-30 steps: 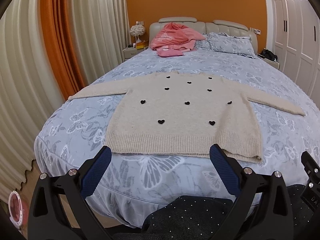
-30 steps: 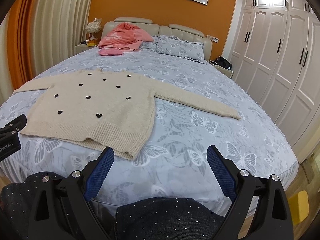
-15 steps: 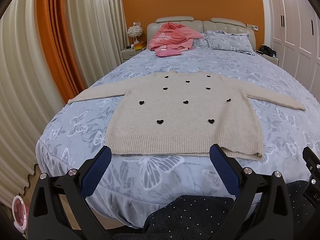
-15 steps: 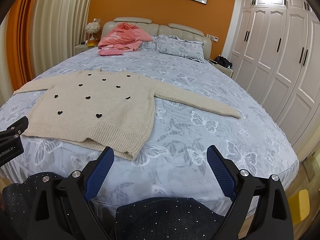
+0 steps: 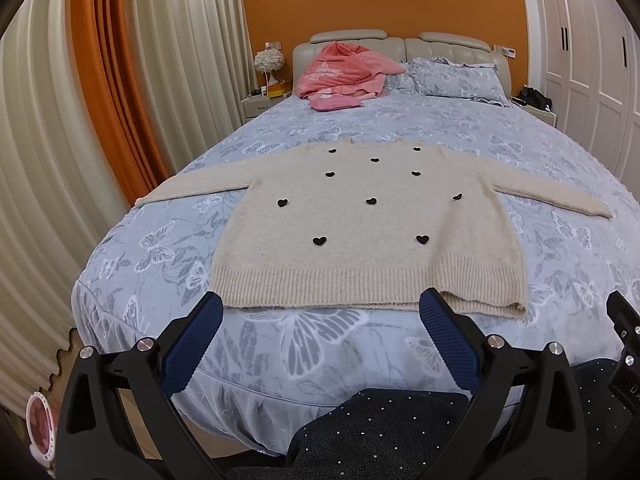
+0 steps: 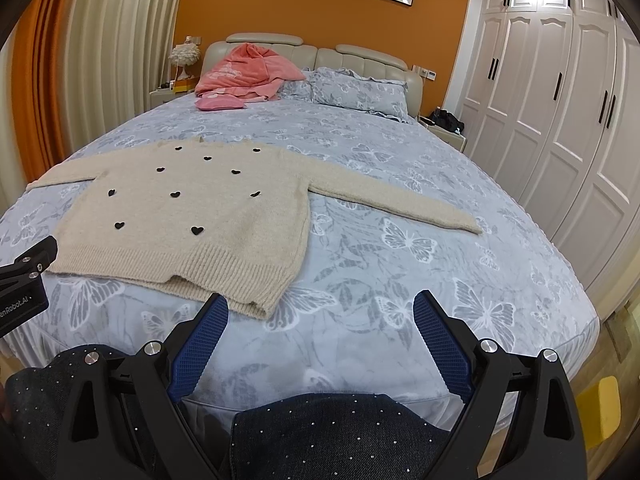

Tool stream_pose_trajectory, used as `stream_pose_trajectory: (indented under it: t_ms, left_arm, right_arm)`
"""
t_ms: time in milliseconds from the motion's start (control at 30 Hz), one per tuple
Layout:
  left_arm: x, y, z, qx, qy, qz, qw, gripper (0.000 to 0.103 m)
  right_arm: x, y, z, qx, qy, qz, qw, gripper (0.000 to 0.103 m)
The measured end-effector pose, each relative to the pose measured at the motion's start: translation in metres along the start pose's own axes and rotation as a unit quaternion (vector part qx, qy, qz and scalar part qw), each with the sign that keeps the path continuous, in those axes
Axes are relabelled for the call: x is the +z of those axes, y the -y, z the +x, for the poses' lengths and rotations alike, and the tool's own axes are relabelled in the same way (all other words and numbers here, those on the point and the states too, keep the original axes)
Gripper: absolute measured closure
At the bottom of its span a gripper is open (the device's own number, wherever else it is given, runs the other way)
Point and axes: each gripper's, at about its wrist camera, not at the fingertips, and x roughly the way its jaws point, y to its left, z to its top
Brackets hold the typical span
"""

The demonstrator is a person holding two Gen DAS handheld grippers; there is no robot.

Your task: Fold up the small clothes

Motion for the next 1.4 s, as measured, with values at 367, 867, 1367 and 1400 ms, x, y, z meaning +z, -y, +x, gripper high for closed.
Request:
stream_pose_trajectory:
  t_ms: [367,867,1367,1400]
  left_arm:
    - [-0.001,0.000,0.000,0.000,-0.002,0.000,1.0000,0.007]
    - [-0.002,0.000,0.000,0.000,-0.004,0.002,1.0000,0.007]
    - [-0.003,-0.003,0.003,-0.039,-0.025,-0.013,0.9989,0.007]
    - [-0.002,-0.003,0.005,-0.047,-0.030,-0.014,0.9983,0.007]
  right_arm:
    - [0.001,0.001,0.001,0.000,-0.001,0.000,1.000,0.011]
    - [0.001,0.003,0.000,0.001,-0.003,0.001,1.000,0.011]
    - [0.013,0.041,0.017,0.072,-0.043,0.077,0.994,0.011]
    - [0.017,0.050,0.025,0.066,-0.048,0.078,0.994,0.011]
